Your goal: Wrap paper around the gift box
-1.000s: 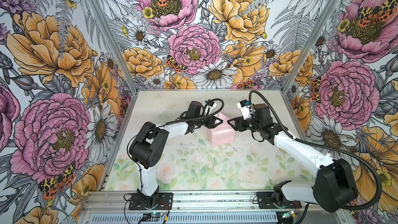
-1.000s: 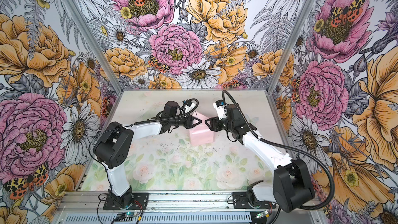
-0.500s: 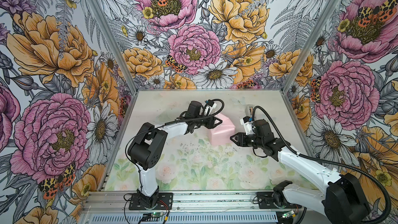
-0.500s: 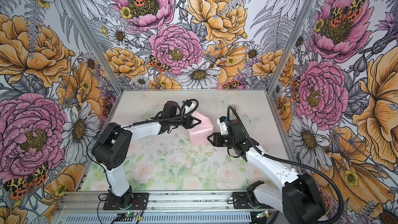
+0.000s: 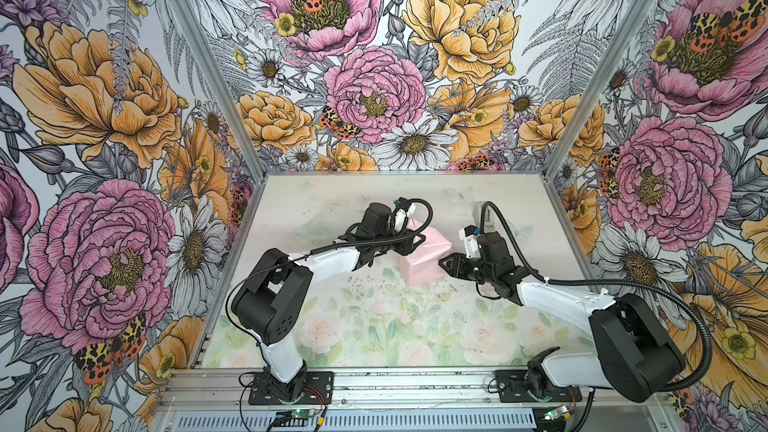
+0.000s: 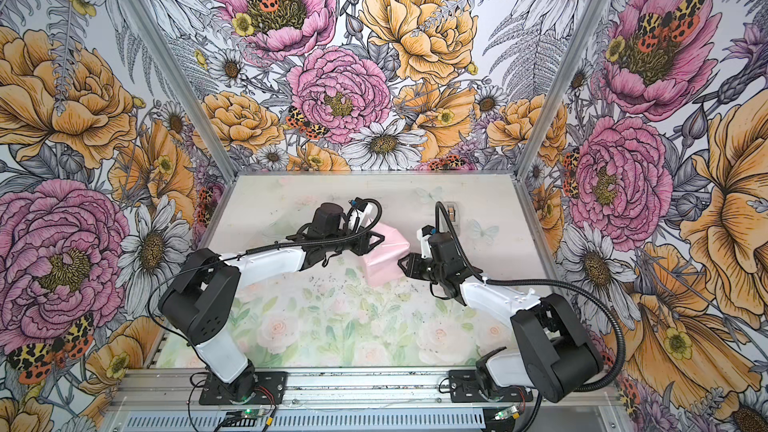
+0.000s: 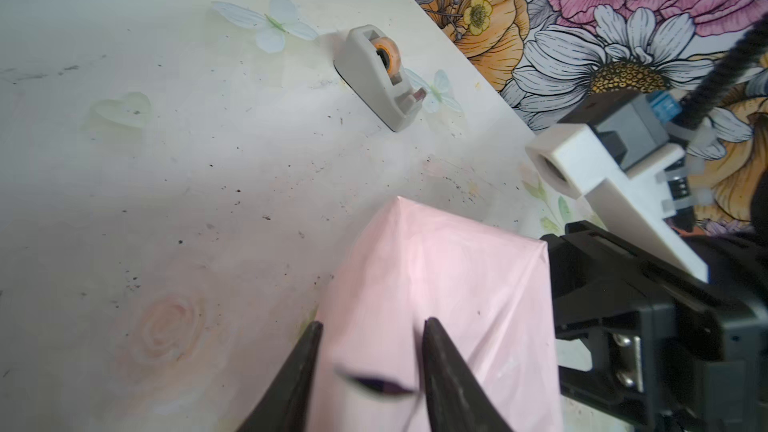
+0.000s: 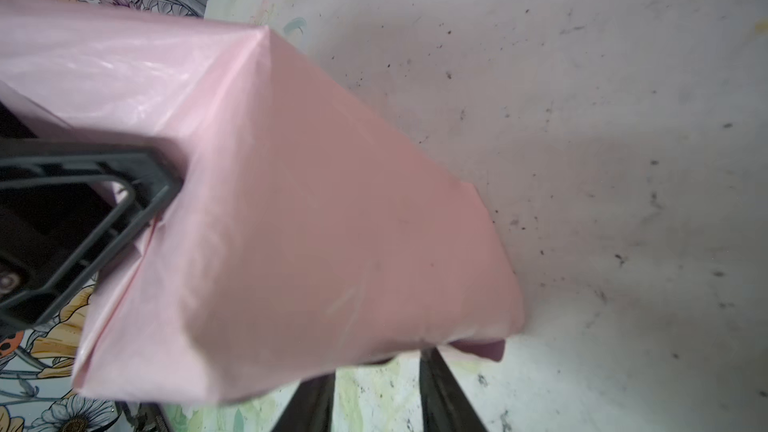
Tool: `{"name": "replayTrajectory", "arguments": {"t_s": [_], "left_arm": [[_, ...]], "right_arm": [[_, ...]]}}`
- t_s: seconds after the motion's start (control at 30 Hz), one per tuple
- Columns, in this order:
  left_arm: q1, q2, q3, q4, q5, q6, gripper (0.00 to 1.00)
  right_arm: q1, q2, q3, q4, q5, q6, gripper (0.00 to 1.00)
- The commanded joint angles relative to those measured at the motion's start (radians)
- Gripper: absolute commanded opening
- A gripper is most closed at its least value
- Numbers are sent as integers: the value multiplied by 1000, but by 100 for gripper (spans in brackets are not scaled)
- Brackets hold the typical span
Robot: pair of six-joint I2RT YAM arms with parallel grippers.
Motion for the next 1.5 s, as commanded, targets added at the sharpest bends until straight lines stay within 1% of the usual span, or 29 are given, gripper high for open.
{"name": "replayTrajectory", "arguments": {"t_s": [0.0, 0.13, 0.27, 0.4, 0.47, 0.5, 0.6, 0.67, 0.77, 0.9, 0.97, 1.03, 1.17, 1.37, 1.47], "left_arm": [[-32, -8, -12, -72, -134, 3, 40], [-61, 31, 19, -74, -198, -11, 40], [-79, 71, 69, -72, -254, -6, 40], [-84, 80, 96, -81, -267, 0, 40], [-91, 78, 83, -91, -279, 3, 40], [-94, 72, 73, -97, -285, 3, 40], [-105, 40, 29, -105, -300, -17, 40], [-117, 26, 9, -105, -314, -26, 40], [-139, 21, -7, -107, -326, -39, 40], [-168, 14, -17, -115, -363, -55, 40], [-182, 18, -17, -123, -380, -56, 40], [-192, 24, -17, -133, -392, -50, 40], [-196, 30, -30, -142, -405, -45, 40], [-195, 22, -41, -159, -414, -33, 39], [-199, 12, -33, -159, -406, -33, 39]], "right_arm": [[-8, 15, 13, 62, 32, 3, 35], [-47, 17, 6, 51, 29, -9, 35], [-97, 50, 35, 46, 12, -31, 35], [-123, 62, 74, 9, -12, -59, 35], [-123, 31, 76, -25, -18, -59, 38], [-123, 5, 71, -44, -25, -49, 42], [-120, -93, 54, -89, -51, 37, 51], [-101, -169, 39, -92, -52, 138, 55], [-55, -258, 29, -108, -1, 289, 58], [-23, -307, 17, -132, 74, 469, 59], [-17, -294, 24, -142, 86, 523, 60], [-8, -260, 52, -150, 76, 535, 60], [10, -168, 138, -193, 44, 518, 59], [23, -94, 183, -220, 60, 507, 58], [23, -57, 183, -258, 93, 479, 53]]}}
